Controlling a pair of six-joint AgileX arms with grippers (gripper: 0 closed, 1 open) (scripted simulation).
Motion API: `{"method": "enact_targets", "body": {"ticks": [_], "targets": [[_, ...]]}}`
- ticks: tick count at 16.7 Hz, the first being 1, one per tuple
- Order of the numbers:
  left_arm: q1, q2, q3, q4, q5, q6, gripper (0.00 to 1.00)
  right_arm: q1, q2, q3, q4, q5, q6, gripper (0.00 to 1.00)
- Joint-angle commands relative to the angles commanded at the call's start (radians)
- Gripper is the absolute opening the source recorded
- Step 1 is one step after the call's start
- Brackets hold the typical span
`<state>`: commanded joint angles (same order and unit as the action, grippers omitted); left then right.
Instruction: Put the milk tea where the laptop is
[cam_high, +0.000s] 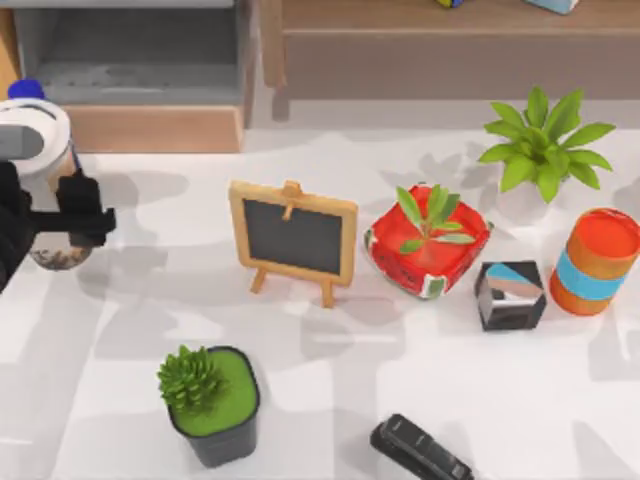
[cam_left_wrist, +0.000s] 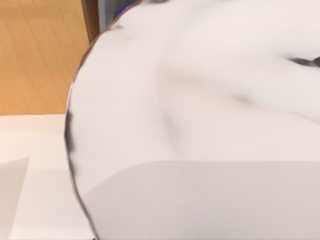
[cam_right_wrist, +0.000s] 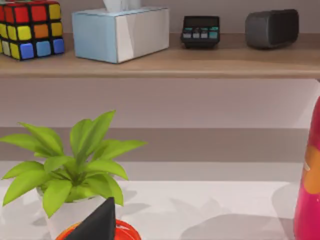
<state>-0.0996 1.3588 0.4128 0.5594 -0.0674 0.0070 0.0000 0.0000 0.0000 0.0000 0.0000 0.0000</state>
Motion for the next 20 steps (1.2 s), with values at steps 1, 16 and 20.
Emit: {"method": "enact_targets", "body": {"ticks": [1, 16, 20], "targets": [[0.025, -0.024, -0.001, -0.011, 0.025, 0.01, 0.0, 0.0, 0.0, 0.0, 0.0, 0.0, 0.0, 1.0], [0.288, -0.204, -0.083, -0.148, 0.274, 0.083, 0.0, 0.0, 0.0, 0.0, 0.0, 0.0, 0.0, 1.0], [0.288, -0.204, -0.083, -0.148, 0.274, 0.083, 0.0, 0.0, 0.0, 0.0, 0.0, 0.0, 0.0, 1.0]]}}
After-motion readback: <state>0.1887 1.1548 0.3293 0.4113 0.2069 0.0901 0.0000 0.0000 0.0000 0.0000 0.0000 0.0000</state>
